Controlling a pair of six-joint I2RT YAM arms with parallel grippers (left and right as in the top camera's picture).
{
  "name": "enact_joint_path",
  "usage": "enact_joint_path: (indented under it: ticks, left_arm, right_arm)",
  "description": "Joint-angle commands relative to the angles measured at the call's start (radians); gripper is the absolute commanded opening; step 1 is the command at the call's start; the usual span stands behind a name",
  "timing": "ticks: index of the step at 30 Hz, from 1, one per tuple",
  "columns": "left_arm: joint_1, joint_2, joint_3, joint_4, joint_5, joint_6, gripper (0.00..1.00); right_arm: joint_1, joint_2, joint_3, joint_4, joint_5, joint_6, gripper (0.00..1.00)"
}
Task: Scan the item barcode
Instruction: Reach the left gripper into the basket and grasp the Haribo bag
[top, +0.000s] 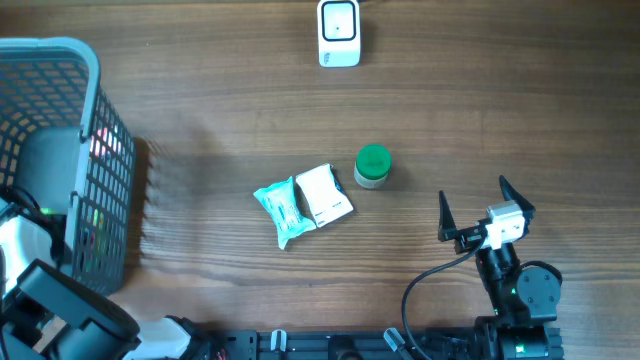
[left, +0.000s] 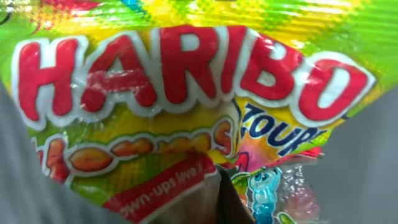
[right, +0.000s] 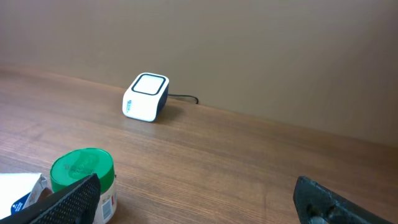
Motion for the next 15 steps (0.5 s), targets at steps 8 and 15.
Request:
enact_joint_path:
  ticks: [8, 15]
  left_arm:
    - [-0.003, -0.152, 0.757, -0.34, 0.333, 0.023, 0.04]
    - [-0.213, -0.367, 0.85, -0.308, 0.801, 0.063, 0.04]
  right_arm:
    - [0.004, -0.005, -0.001, 0.003, 0.015, -0.009, 1.0]
    - [0.004, -0.005, -0.001, 0.003, 0.015, -0.009, 1.0]
